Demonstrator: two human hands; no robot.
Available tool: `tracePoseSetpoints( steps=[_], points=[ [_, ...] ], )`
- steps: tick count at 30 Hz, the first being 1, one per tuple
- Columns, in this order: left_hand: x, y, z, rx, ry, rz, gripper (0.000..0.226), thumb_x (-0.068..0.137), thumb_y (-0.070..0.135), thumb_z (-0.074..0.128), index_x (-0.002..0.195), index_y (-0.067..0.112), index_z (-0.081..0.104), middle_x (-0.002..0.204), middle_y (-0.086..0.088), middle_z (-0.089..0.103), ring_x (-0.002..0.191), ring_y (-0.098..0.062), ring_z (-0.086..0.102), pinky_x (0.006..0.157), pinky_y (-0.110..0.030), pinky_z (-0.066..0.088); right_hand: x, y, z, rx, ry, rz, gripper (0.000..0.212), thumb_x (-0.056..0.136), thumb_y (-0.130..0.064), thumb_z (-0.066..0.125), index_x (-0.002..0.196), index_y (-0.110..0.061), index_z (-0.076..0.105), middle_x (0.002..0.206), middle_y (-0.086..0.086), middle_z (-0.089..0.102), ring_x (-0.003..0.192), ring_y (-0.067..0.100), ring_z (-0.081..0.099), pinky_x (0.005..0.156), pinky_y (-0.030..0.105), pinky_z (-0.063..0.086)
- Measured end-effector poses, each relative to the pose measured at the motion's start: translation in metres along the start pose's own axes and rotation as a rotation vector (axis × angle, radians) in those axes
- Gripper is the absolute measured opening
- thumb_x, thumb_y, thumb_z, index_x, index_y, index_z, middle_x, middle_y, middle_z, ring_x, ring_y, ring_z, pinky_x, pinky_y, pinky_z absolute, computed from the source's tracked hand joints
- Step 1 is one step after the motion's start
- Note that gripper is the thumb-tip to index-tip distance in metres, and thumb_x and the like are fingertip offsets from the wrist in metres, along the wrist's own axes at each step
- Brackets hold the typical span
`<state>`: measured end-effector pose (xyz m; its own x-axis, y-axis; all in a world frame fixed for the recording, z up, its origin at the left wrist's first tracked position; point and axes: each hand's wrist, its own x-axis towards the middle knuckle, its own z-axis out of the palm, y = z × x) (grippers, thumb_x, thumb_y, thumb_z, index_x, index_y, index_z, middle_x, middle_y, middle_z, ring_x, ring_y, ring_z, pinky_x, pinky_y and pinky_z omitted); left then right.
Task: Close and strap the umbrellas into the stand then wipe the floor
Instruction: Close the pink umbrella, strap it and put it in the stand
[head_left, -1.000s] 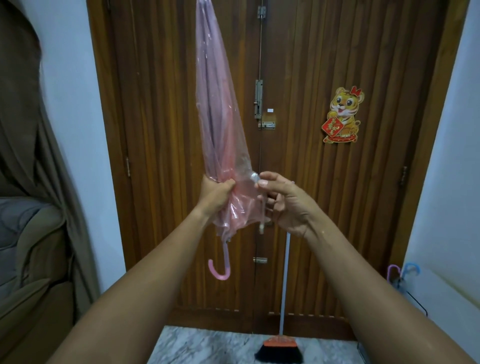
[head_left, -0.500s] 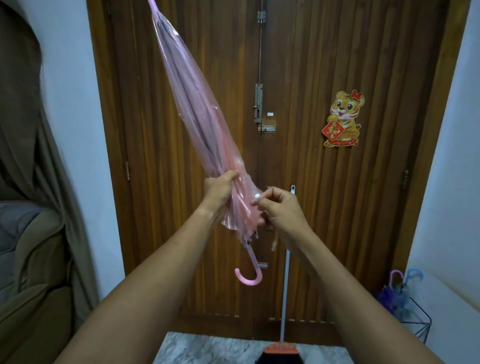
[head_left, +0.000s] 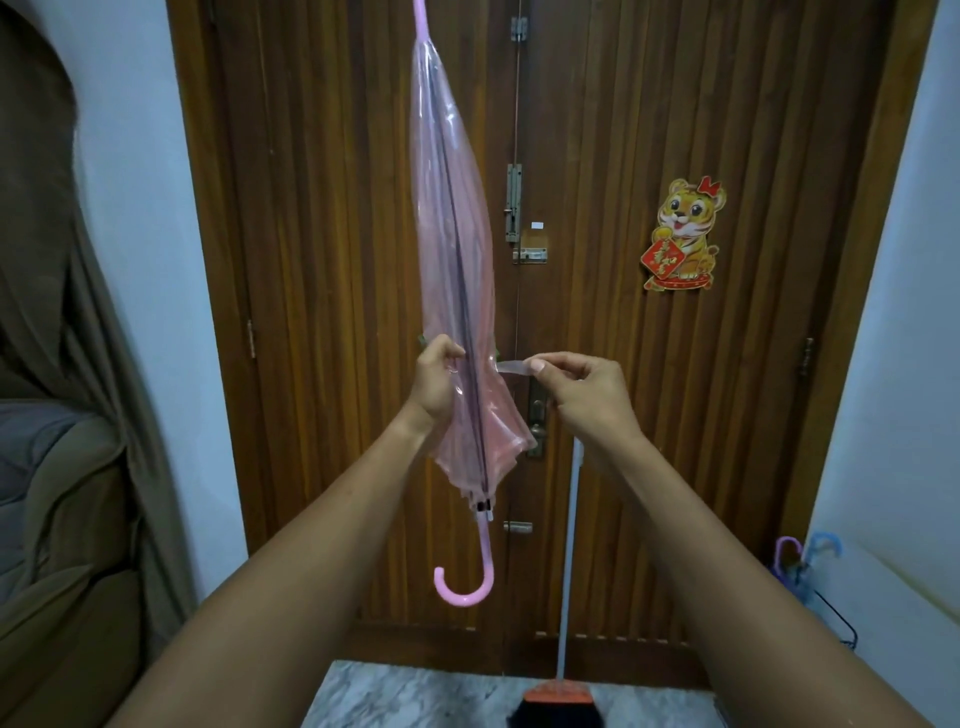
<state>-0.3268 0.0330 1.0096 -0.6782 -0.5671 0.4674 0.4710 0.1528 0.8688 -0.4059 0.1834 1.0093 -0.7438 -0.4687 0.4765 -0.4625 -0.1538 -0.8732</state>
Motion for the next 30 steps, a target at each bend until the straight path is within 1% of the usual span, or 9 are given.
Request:
tracePoseSetpoints(
  steps=[3, 7, 9, 13, 17, 21, 26, 28, 30],
  points=[
    [0.001, -0.007, 0.003, 0.171, -0.034, -0.089, 0.032, 0.103, 0.024, 0.046, 0.121, 0.0, 0.053, 0.106, -0.01, 0.056, 0.09, -0.017, 0.064, 0.074, -0.026, 0.059, 0.0, -0.004, -0.005, 0.042, -0.043, -0.002, 0.01, 0.092, -0.021, 0.072, 0.097, -0.016, 0.079, 0.091, -0.004, 0.077, 0.082, 0.008, 0.071, 0.058, 0.014, 0.055],
    [0.003, -0.019, -0.001, 0.294, -0.081, -0.168, 0.095, 0.089, 0.045, 0.07, 0.152, 0.024, 0.002, 0.143, -0.011, 0.049, 0.119, -0.026, 0.064, 0.099, -0.051, 0.054, 0.0, -0.012, -0.011, 0.023, -0.114, -0.104, 0.007, 0.087, -0.017, 0.077, 0.091, -0.012, 0.079, 0.082, 0.006, 0.078, 0.075, 0.018, 0.076, 0.063, 0.024, 0.058],
    [0.002, -0.023, 0.0, 0.314, -0.103, -0.138, 0.106, 0.086, 0.045, 0.072, 0.155, 0.025, -0.006, 0.151, -0.008, 0.045, 0.128, -0.026, 0.058, 0.105, -0.055, 0.049, 0.005, -0.019, -0.016, -0.061, -0.187, -0.148, 0.008, 0.087, -0.017, 0.077, 0.092, -0.011, 0.079, 0.083, 0.006, 0.078, 0.077, 0.02, 0.076, 0.068, 0.029, 0.061],
    [-0.004, -0.019, 0.011, 0.307, -0.146, -0.04, 0.072, 0.092, 0.027, 0.07, 0.144, 0.025, 0.02, 0.141, -0.002, 0.051, 0.125, -0.021, 0.06, 0.1, -0.051, 0.054, 0.015, -0.036, -0.03, -0.099, -0.359, -0.126, 0.015, 0.091, -0.01, 0.071, 0.105, -0.007, 0.074, 0.092, 0.009, 0.076, 0.079, 0.018, 0.075, 0.066, 0.021, 0.057],
    [0.0, -0.017, 0.01, 0.291, -0.074, 0.031, 0.049, 0.096, 0.013, 0.063, 0.131, 0.02, 0.029, 0.124, -0.001, 0.055, 0.106, -0.018, 0.068, 0.084, -0.039, 0.062, 0.024, -0.034, -0.045, -0.296, -0.298, -0.059, 0.022, 0.09, -0.014, 0.071, 0.112, -0.019, 0.073, 0.099, -0.005, 0.074, 0.088, 0.003, 0.069, 0.074, 0.02, 0.053],
    [0.01, -0.016, 0.001, 0.221, -0.007, 0.027, 0.054, 0.095, 0.012, 0.064, 0.135, 0.018, 0.029, 0.123, -0.013, 0.054, 0.087, -0.022, 0.073, 0.068, -0.029, 0.061, 0.027, -0.018, -0.05, -0.376, -0.219, -0.009, 0.01, 0.088, -0.025, 0.075, 0.094, -0.019, 0.08, 0.089, -0.007, 0.077, 0.088, 0.001, 0.068, 0.07, 0.018, 0.046],
    [0.011, -0.009, -0.005, 0.15, -0.004, 0.025, 0.103, 0.066, 0.046, 0.091, 0.147, 0.035, 0.027, 0.135, -0.012, 0.052, 0.115, -0.03, 0.063, 0.095, -0.05, 0.056, 0.026, -0.009, -0.051, -0.298, -0.127, -0.012, 0.012, 0.092, -0.024, 0.07, 0.095, -0.017, 0.079, 0.09, -0.006, 0.076, 0.092, 0.002, 0.068, 0.083, 0.025, 0.048],
    [0.009, -0.008, -0.008, 0.145, -0.05, 0.02, 0.096, 0.067, 0.031, 0.092, 0.144, 0.029, 0.035, 0.129, -0.011, 0.057, 0.111, -0.028, 0.066, 0.092, -0.043, 0.058, 0.027, -0.007, -0.052, -0.275, -0.144, 0.014, 0.013, 0.094, -0.022, 0.068, 0.099, -0.016, 0.078, 0.091, -0.005, 0.077, 0.094, 0.005, 0.069, 0.089, 0.029, 0.05],
    [0.007, -0.006, -0.01, 0.167, -0.081, -0.004, 0.068, 0.076, 0.01, 0.08, 0.135, 0.014, 0.046, 0.118, -0.014, 0.059, 0.099, -0.027, 0.067, 0.081, -0.036, 0.059, 0.029, -0.005, -0.053, -0.279, -0.154, 0.025, 0.012, 0.094, -0.021, 0.067, 0.099, -0.017, 0.077, 0.091, -0.004, 0.076, 0.092, 0.005, 0.069, 0.089, 0.03, 0.054]
  ],
)
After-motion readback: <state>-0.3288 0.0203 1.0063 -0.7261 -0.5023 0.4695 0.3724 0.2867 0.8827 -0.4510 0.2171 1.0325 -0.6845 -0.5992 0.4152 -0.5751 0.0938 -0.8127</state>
